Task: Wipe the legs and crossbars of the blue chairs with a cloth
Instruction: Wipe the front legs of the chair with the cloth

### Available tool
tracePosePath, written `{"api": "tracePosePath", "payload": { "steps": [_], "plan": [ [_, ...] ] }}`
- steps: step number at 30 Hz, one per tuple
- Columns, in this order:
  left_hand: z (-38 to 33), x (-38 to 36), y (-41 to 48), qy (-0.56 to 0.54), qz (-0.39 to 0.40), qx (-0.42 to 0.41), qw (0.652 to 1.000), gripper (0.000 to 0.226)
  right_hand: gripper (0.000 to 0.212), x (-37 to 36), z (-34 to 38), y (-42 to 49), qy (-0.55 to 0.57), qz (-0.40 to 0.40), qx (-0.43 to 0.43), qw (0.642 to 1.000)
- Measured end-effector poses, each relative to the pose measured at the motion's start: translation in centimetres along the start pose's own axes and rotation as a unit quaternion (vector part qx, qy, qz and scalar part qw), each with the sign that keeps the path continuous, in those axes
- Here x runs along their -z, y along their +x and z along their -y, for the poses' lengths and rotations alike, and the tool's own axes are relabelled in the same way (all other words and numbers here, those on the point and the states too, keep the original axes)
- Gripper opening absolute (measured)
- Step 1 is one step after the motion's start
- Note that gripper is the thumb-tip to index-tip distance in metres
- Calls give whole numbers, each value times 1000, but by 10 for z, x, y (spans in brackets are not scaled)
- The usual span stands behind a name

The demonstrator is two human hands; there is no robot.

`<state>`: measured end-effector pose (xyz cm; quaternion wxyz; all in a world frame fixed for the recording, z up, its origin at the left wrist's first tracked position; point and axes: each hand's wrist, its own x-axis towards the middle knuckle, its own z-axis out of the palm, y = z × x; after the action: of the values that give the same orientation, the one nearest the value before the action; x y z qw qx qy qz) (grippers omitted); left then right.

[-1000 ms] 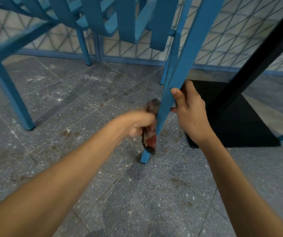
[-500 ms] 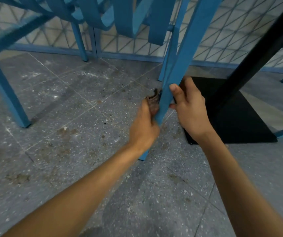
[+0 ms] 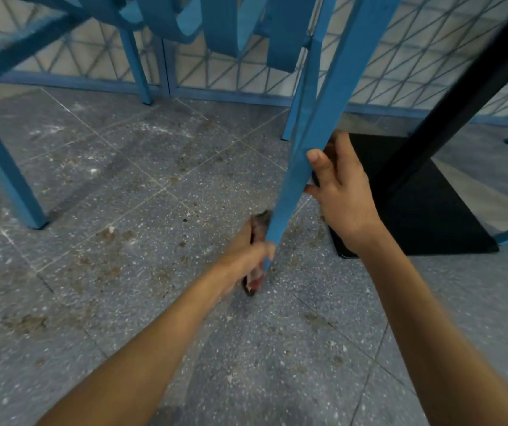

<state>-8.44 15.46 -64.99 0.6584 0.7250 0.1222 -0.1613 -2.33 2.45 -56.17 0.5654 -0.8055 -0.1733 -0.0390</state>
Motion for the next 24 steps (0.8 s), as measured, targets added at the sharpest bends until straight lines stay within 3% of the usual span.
{"api": "tracePosePath", "payload": {
  "steps": [3, 7, 9, 11, 13, 16, 19, 24],
  "plan": [
    [-56, 11, -7, -50, 16, -85, 995, 38, 32, 0, -1, 3, -3, -4, -9, 1000],
    [-90, -3, -10, -162, 20, -180, 970, 58, 38, 1, -2, 4, -8, -2, -6, 1000],
    [-81, -23, -10, -183, -44, -213, 959, 65, 44, 2, -2, 4, 5, 0, -10, 1000],
    [-59, -43, -12, -156, -130, -240, 949, 43, 45, 2, -3, 4, 7, -4, -13, 1000],
    [-29, -56, -12, -122, -170, -254, 944, 39, 39, 1, -2, 3, 19, -4, -16, 1000],
    [26, -60, -7, -71, -177, -210, 959, 42, 31, 1, -2, 3, 35, 0, -22, 999],
    [76, -54, -4, -10, -161, -97, 982, 41, 27, 1, -1, 3, 34, 1, -20, 999],
    [59, -47, 0, -40, -136, -58, 988, 42, 30, 0, -4, 4, 25, 4, -20, 999]
  ]
}}
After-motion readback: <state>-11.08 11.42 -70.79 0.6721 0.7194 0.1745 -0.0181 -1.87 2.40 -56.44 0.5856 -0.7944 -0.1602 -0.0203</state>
